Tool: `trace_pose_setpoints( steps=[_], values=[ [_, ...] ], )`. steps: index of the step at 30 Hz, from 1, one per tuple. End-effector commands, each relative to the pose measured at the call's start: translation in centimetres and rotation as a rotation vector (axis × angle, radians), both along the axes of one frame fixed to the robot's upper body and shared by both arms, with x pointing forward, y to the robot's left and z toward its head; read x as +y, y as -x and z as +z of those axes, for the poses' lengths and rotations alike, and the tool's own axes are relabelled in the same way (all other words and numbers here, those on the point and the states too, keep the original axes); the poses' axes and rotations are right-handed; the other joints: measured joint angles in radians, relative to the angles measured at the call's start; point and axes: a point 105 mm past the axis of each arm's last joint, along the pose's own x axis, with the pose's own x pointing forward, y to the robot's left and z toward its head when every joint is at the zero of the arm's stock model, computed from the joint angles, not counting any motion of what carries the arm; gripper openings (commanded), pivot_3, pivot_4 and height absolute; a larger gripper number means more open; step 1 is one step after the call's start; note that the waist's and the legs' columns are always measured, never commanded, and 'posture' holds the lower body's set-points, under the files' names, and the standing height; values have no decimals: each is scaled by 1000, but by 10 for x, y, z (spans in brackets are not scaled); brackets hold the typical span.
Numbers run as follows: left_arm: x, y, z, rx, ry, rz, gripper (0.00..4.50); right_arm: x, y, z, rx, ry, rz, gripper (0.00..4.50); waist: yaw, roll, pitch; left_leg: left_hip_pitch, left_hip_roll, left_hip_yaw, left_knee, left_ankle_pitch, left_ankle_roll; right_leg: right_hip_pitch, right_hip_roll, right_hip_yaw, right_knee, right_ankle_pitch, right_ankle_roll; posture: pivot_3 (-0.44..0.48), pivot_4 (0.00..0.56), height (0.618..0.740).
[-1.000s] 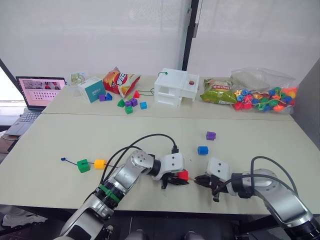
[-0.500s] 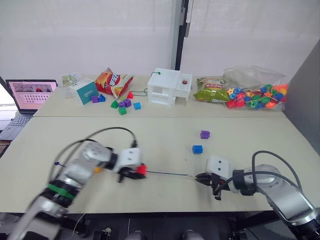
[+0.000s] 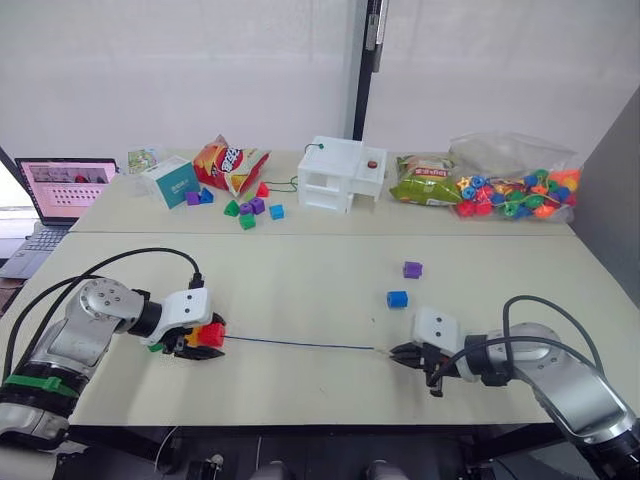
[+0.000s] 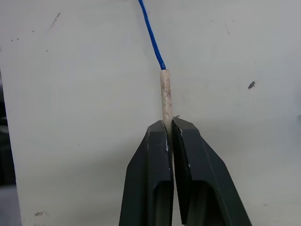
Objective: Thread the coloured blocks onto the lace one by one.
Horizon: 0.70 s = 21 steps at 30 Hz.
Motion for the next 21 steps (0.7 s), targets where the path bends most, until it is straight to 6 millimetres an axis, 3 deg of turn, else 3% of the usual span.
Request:
trace_pose_setpoints(
  steps=[1,4,8,10,16,21],
  values=[
    [-36,7,23,30,180,-65,4482,6,-2,8,-38,7,35,0,1,0,0,-1,0,0,0,0,0,-1,0,0,0,0,0,0,150,740],
    [-56,13,34,50,267,-90,4482,7,-2,8,-38,16,43,0,10,-2,1,-4,0,-1,3,0,0,-1,-1,-1,1,0,1,0,150,740],
    [-123,29,32,74,419,-204,4482,14,-2,5,-28,32,68,0,18,-2,1,-4,-1,-1,3,0,0,-1,-1,-1,0,0,1,0,150,740],
    [-149,23,20,18,407,-220,4482,17,-3,5,-27,39,80,0,23,-2,1,-3,-1,-1,4,0,0,0,-1,-1,0,1,2,0,150,740],
    [-190,16,4,10,444,-269,4482,20,-2,5,-26,55,105,0,22,-2,1,-3,-1,0,4,0,0,0,0,0,0,1,2,0,150,740],
    [-203,12,-16,5,385,-324,4482,21,1,4,-19,67,125,0,23,-2,1,-3,-2,0,4,0,0,0,0,0,0,1,2,0,150,740]
  ],
)
